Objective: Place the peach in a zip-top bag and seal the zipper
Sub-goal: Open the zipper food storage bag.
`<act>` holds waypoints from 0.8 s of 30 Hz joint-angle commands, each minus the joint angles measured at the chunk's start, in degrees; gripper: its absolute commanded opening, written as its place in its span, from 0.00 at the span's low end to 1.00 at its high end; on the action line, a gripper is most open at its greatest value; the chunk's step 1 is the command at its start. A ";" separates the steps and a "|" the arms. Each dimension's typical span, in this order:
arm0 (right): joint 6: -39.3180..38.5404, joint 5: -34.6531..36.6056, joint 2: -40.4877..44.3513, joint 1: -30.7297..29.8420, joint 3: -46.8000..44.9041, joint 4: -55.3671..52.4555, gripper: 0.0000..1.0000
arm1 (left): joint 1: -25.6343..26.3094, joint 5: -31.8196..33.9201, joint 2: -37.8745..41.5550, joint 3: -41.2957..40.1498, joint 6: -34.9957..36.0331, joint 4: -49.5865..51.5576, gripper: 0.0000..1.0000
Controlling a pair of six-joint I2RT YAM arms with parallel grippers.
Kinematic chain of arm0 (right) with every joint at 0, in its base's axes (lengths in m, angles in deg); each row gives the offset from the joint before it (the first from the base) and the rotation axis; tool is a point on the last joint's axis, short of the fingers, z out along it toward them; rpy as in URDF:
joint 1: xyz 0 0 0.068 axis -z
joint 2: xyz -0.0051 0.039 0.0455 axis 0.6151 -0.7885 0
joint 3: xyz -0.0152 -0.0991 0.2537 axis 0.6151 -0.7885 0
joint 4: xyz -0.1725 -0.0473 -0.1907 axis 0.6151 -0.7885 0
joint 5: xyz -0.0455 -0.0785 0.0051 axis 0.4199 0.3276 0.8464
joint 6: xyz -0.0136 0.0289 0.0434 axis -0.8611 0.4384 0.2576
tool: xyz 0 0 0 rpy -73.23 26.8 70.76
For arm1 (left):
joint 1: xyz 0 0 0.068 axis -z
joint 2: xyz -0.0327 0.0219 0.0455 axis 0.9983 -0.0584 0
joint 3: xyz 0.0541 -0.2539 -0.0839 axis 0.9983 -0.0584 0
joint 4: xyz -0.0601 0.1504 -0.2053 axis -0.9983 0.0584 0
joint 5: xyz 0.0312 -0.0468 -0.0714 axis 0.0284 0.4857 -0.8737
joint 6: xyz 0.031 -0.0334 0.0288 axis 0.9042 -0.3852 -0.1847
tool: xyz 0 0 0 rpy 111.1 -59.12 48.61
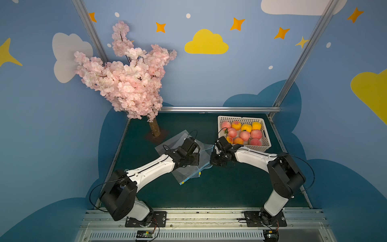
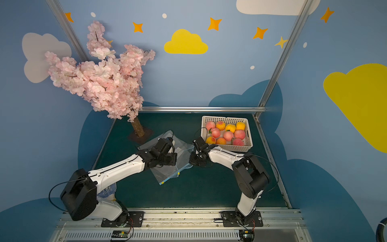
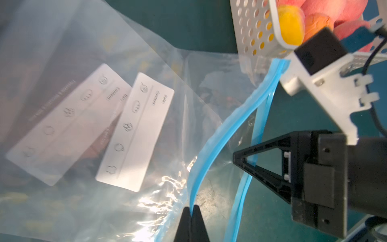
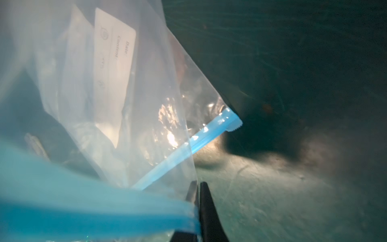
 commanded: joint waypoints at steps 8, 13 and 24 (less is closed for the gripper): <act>-3.02 -2.75 4.56 -2.98 6.43 -1.52 0.00 | 0.09 -0.76 -0.74 0.17 0.32 -0.94 0.27; -2.93 -4.34 5.30 -3.60 7.35 -2.07 0.00 | 0.10 0.36 -2.50 1.61 0.41 0.06 0.46; -0.93 -6.17 5.39 -2.96 8.51 -1.90 0.00 | -0.08 -2.06 6.62 -3.65 1.35 -3.40 0.66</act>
